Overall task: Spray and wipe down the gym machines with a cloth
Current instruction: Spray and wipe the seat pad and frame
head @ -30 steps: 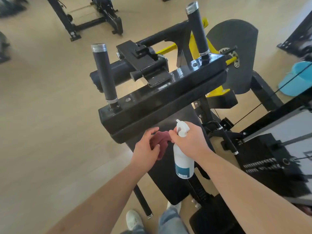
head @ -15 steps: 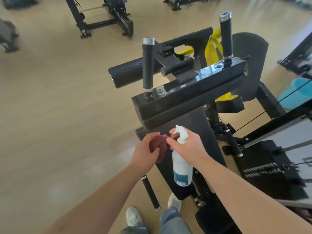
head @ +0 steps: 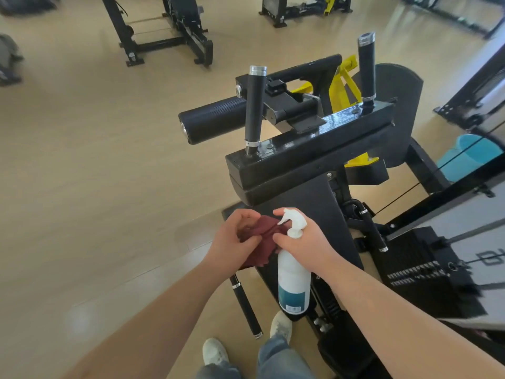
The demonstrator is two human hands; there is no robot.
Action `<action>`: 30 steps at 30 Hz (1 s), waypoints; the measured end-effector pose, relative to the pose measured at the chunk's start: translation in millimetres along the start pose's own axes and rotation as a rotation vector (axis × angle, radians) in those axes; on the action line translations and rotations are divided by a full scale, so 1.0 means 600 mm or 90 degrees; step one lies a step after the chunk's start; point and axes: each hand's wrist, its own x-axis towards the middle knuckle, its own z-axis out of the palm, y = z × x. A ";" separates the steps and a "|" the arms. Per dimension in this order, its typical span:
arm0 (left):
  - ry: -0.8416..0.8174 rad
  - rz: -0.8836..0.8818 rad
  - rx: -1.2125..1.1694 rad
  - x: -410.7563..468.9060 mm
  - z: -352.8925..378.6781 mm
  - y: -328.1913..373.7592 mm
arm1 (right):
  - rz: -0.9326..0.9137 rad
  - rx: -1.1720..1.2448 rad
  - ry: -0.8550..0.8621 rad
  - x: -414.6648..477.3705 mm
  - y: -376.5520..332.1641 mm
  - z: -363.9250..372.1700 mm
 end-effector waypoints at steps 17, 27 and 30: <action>-0.163 0.146 0.457 0.010 -0.031 0.015 | 0.020 -0.064 0.149 0.023 0.001 -0.051; 0.008 0.207 0.418 -0.005 -0.038 0.019 | 0.090 -0.037 0.231 0.006 0.004 -0.035; 0.001 0.246 0.444 -0.008 -0.037 0.023 | 0.102 -0.033 0.244 -0.004 0.009 -0.035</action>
